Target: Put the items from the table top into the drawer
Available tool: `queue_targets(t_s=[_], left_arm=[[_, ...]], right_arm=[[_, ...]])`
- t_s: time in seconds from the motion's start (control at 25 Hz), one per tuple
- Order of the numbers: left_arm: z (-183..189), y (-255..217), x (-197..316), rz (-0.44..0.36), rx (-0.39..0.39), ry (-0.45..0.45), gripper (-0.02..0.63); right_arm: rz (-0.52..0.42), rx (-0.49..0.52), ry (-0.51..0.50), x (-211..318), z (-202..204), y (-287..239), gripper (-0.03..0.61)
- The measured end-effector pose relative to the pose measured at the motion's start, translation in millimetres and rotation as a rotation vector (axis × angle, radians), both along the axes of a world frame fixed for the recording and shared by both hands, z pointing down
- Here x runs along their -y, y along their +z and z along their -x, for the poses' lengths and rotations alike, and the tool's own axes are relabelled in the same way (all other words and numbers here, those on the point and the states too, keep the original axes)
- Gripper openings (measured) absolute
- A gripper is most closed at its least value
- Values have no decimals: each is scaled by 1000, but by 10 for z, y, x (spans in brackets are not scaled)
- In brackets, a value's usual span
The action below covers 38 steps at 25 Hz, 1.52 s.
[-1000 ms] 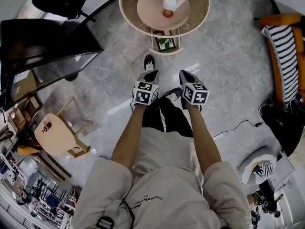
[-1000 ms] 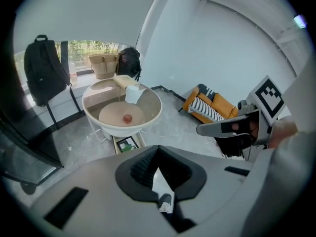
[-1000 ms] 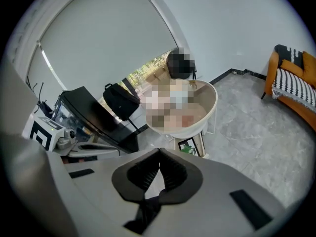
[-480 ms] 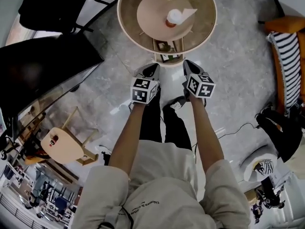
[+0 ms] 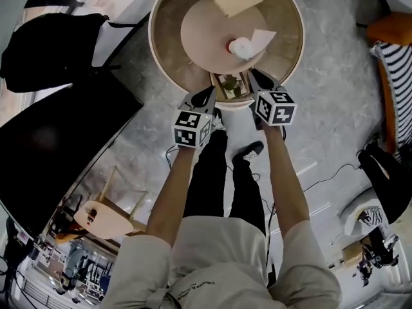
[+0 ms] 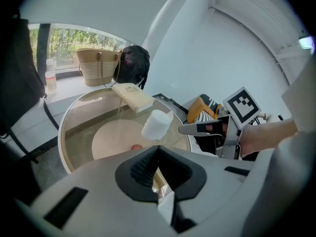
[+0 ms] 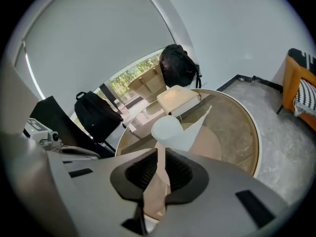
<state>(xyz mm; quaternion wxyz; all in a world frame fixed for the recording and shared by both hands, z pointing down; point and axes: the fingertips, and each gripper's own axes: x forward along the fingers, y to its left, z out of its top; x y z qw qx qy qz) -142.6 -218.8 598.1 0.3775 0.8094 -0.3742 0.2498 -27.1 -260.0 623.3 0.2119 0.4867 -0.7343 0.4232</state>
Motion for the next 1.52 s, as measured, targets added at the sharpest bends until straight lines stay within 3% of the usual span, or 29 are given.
queue_targets(t_s=[0.08,0.16,0.28,0.36,0.48,0.64,0.88,1.0,1.28,1.52], left_arm=[[-34,142,186,-5,-8,11,21],[-62,262,318,-9,-13,29,21],[-75,363,450,-19,-17,66,21],[-71,440,497,-22,-19,85,21],[-82,623,529,-9,-18,103,21],[-75,819,626,0,-9,119,21],[29,832,608,-4,-5,121,20],[27,797,602,-16,-5,125,21],[-109,723,356,-37,1,120,21],[-335,663,-195,-46,9,110,21]], right_arm=[[-3,-8,-15,148,19,159,52],[4,-11,-54,209,75,315,150],[22,-33,-93,235,131,512,220],[13,-84,-106,278,112,635,277],[-37,-177,-152,410,68,787,309],[-127,-250,-215,750,112,839,318],[-172,-311,-242,953,259,867,313],[-208,-320,-235,951,282,789,237],[-225,-306,-244,575,233,718,222],[-230,-295,-269,-53,47,644,221]])
